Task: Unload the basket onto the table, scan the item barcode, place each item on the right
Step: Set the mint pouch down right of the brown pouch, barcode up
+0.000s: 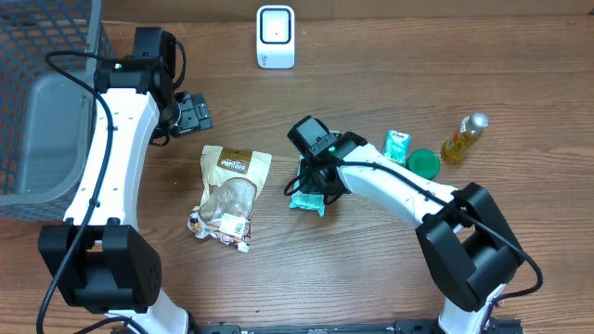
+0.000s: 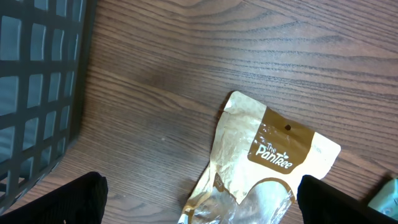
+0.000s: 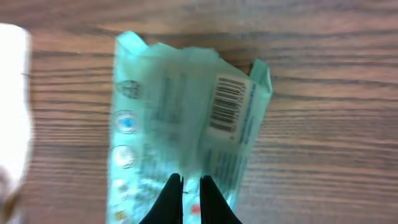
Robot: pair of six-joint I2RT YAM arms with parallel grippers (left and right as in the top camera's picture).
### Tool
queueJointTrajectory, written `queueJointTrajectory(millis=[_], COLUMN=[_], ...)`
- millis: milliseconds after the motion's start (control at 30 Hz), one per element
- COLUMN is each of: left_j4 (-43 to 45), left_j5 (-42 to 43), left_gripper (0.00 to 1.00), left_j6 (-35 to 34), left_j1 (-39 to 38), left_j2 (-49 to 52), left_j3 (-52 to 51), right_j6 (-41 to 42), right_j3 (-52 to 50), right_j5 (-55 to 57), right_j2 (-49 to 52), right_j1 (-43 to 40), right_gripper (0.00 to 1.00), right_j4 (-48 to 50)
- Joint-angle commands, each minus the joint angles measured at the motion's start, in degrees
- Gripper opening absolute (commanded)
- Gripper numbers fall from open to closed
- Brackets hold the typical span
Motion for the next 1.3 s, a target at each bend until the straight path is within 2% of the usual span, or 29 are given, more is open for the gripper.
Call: queueJointTrajectory(millis=[0,67,167,367,600,700,900,967,1167,1267], left_j4=[0.04,0.07,0.07,0.04,0.04,0.07,0.04,0.04,0.04,0.07], left_j5=[-0.72,-0.70,-0.70,-0.72,-0.72,-0.72,-0.72,-0.72,-0.70,-0.72], left_gripper=[1.00,1.00,1.00,0.99,1.00,1.00,1.00,1.00,1.00,1.00], left_j6=[0.68,0.68,0.68,0.68,0.68,0.68,0.68,0.68,0.68,0.68], left_j1=[-0.39,-0.39,-0.39,-0.39,-0.39,-0.39,-0.39,-0.39,-0.39,-0.39], left_j2=[0.04,0.04,0.04,0.07,0.04,0.04,0.07,0.04,0.07,0.04], left_j3=[0.92,0.92,0.92,0.92,0.92,0.92,0.92,0.92,0.92,0.92], right_j6=[-0.90,-3.56,-5.05,-3.89,-1.09,1.22,6.25,6.29,6.34,3.74], right_j3=[4.85,5.25,5.01,3.26,-1.05,-3.74,-13.16,-15.37,-15.50,-13.07], right_j5=[-2.19,-4.74,-8.61,-10.86,-11.04,-11.43,-15.54,-17.86,-19.45,-22.14], right_j2=[-5.11,-5.77,-5.55,-4.28,-3.19,-3.19,-3.10,-3.10,-3.10,-3.13], right_j1=[0.13,0.13,0.13,0.20,0.20,0.61,2.10,2.10,2.19,1.84], right_gripper=[0.18,0.26,0.28,0.18,0.18,0.17,0.07,0.06,0.04,0.04], right_j4=[-0.63,-0.72,-1.09,-0.70,0.04,2.67,15.39,17.92,19.82,19.50])
